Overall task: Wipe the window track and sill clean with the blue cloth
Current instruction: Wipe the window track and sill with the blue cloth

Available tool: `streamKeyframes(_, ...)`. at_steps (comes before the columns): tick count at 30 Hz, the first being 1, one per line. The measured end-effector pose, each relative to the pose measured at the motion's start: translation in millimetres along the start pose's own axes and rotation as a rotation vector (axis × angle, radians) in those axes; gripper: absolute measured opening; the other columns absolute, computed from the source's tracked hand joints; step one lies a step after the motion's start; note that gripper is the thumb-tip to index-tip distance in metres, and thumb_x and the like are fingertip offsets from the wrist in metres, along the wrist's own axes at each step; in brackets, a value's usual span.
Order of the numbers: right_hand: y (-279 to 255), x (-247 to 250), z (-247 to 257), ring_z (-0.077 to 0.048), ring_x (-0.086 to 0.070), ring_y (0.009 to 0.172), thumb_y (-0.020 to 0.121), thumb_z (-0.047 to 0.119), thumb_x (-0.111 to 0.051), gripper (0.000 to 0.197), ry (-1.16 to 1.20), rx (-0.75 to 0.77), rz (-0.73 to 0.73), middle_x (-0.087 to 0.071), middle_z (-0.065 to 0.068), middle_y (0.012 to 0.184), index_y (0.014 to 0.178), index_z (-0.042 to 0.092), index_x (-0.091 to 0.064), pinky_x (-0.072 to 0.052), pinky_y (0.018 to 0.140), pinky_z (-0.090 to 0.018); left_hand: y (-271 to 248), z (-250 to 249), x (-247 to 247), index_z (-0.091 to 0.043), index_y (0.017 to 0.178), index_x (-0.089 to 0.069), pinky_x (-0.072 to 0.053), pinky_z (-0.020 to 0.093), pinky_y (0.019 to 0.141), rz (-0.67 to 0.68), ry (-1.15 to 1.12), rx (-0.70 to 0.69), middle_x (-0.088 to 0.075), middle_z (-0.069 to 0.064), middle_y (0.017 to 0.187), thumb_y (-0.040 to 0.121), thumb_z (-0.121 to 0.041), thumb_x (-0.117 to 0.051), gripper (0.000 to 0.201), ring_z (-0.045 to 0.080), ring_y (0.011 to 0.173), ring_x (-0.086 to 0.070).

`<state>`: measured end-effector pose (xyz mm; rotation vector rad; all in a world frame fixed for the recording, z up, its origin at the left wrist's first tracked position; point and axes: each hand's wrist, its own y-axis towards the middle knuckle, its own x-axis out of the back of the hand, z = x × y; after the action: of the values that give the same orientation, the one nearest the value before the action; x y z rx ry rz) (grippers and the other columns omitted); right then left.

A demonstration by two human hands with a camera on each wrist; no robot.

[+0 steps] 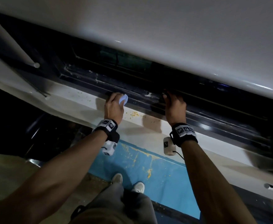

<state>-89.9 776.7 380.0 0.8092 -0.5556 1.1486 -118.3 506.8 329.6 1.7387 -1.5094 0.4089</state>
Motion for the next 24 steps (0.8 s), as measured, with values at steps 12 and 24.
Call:
streamKeyframes(12,-2,-5,7,-0.041,-0.068,0.116,0.107,0.017,-0.061,0.03,0.005,0.007,-0.098,-0.072,-0.018,0.13,0.134,0.008,-0.071,-0.057,0.093,-0.042,-31,-70,-51,-0.008,0.119,-0.074,-0.056,0.037,0.092,0.218,-0.11,-0.173,-0.066,0.008,0.128,0.095,-0.01,-0.064,0.026,0.03,0.106,-0.068)
streamKeyframes(24,-74,59,-1,-0.024,-0.069,0.106,0.1,0.004,-0.057,0.036,0.198,-0.038,-0.181,-0.068,-0.006,0.124,0.133,0.017,-0.065,-0.058,0.088,-0.041,-36,-131,-27,-0.015,0.12,-0.073,-0.05,0.022,0.093,0.461,-0.328,-0.042,-0.073,-0.001,0.119,0.092,-0.014,-0.075,0.028,0.016,0.111,-0.067)
